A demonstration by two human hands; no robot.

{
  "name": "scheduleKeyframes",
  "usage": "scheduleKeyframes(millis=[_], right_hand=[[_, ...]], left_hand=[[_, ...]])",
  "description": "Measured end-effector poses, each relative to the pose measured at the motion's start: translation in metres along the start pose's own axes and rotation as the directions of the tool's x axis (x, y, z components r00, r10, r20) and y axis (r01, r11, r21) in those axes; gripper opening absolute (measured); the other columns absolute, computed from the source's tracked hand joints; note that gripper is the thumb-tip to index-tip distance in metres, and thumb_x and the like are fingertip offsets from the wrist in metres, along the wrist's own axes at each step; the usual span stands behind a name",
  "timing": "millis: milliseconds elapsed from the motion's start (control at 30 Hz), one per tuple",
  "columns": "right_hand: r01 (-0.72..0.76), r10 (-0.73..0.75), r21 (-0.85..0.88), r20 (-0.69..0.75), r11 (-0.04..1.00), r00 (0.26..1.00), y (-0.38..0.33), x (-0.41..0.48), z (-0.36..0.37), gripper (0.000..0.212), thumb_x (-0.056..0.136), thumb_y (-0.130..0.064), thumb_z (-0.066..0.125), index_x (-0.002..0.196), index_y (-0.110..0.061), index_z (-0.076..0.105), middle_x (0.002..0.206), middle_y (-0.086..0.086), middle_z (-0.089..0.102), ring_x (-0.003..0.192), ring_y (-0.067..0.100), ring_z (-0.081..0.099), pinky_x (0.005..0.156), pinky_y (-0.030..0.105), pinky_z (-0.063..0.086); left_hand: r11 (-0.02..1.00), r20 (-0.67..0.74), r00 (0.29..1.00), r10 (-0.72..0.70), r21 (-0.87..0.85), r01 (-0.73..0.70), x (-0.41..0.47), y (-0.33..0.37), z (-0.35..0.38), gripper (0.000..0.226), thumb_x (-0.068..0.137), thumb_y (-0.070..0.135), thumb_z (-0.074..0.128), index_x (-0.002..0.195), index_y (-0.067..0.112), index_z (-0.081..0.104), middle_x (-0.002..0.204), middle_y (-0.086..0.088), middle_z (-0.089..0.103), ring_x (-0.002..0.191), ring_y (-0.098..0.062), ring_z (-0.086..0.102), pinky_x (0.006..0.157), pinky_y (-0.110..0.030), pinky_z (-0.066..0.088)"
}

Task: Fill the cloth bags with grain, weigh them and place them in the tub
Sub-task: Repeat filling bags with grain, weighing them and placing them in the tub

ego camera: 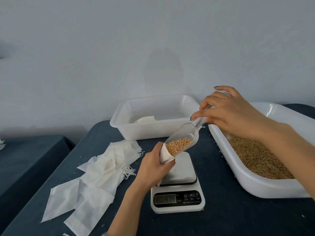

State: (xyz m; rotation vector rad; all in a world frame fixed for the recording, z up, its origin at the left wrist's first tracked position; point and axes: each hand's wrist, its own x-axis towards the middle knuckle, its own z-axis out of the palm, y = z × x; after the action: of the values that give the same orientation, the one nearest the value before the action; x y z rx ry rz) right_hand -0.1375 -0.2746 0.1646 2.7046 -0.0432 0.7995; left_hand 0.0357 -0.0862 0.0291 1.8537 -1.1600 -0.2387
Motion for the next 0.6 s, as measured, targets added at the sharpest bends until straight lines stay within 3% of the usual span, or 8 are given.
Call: scheduleKeyframes(millis=[167,400,600], right_hand=[[-0.005,0.005,0.007,-0.018,1.0,1.0,0.003,-0.003,0.001,0.028,0.086,-0.027,0.068,0.113,-0.034,0.072,0.1,-0.005,0.065,0.1,0.023,0.061,0.109,0.048,0.029],[-0.078,0.082,0.119,-0.03,0.99,0.996,0.016,-0.016,0.02,0.032,0.086,-0.023,0.067,0.114,-0.038,0.069,0.099,-0.009,0.061,0.098,0.02,0.057,0.103,0.042,0.03],[-0.295,0.243,0.371,0.182,0.881,0.953,0.021,-0.027,0.035,0.048,0.089,-0.016,0.068,0.107,-0.059,0.057,0.098,-0.02,0.057,0.098,0.01,0.053,0.087,0.034,0.039]], left_hand=[[0.999,-0.004,1.0,-0.005,-0.054,0.005,0.0,0.001,-0.001,0.032,0.073,0.039,0.058,0.102,0.028,0.053,0.078,0.011,0.061,0.063,-0.005,0.053,0.058,-0.032,0.048],[0.996,-0.007,1.0,0.002,-0.088,-0.003,0.0,0.0,-0.003,0.03,0.069,0.047,0.055,0.095,0.033,0.051,0.069,0.022,0.059,0.059,-0.003,0.052,0.053,-0.026,0.043],[0.986,-0.017,1.0,0.007,-0.169,-0.01,-0.001,0.001,-0.003,0.027,0.069,0.046,0.054,0.093,0.034,0.054,0.07,0.012,0.059,0.059,-0.006,0.05,0.054,-0.03,0.044]])
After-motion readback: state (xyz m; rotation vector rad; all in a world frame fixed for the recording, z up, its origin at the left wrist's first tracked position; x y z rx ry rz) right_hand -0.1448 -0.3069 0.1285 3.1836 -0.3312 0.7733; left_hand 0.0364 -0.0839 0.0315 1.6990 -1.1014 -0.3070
